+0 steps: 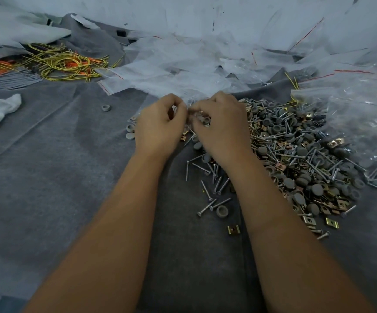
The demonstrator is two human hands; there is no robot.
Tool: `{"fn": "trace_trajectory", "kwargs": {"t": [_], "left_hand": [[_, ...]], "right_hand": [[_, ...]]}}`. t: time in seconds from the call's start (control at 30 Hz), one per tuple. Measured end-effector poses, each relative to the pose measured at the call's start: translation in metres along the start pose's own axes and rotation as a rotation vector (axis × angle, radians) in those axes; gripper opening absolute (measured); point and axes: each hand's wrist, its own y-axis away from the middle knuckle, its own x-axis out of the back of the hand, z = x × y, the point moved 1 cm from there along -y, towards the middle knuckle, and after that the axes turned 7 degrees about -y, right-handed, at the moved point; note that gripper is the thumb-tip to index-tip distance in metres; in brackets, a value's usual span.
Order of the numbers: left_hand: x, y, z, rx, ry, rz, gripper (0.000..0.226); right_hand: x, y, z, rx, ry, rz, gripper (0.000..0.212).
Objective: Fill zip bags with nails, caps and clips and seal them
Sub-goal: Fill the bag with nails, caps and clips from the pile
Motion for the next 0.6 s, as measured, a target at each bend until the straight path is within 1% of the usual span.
{"fn": "trace_trajectory", "kwargs": {"t": [0.07, 0.13, 0.2, 0.23, 0.27, 0.33, 0.43, 0.5, 0.6], "left_hand": [[0.002, -0.002, -0.001, 0.023, -0.002, 0.063, 0.021], [0.005, -0.005, -0.003, 0.078, 0.022, 0.192, 0.020], [0.010, -0.006, -0.003, 0.106, 0.063, 0.311, 0.020], [0.011, -0.006, -0.003, 0.105, 0.066, 0.328, 0.020], [0.011, -0.005, -0.002, 0.098, 0.053, 0.309, 0.019], [0.007, -0.004, -0.003, 0.088, -0.007, 0.218, 0.020], [0.002, -0.006, -0.006, 0.123, -0.075, 0.108, 0.021], [0.001, -0.007, -0.008, 0.141, -0.081, 0.077, 0.021], [0.001, -0.007, -0.008, 0.149, -0.080, 0.064, 0.020]], "right_hand": [[0.004, 0.000, 0.001, -0.020, -0.103, 0.056, 0.025], [0.008, -0.002, 0.003, -0.079, -0.214, 0.104, 0.024], [0.011, -0.004, 0.006, -0.150, -0.241, 0.084, 0.020], [0.012, -0.004, 0.008, -0.177, -0.211, 0.038, 0.019], [0.013, -0.005, 0.010, -0.195, -0.169, -0.027, 0.020], [0.014, -0.005, 0.012, -0.226, -0.086, -0.176, 0.023], [0.013, -0.004, 0.014, -0.247, 0.066, -0.366, 0.025], [0.011, -0.004, 0.016, -0.231, 0.121, -0.402, 0.023], [0.012, -0.004, 0.018, -0.202, 0.139, -0.361, 0.017]]}}
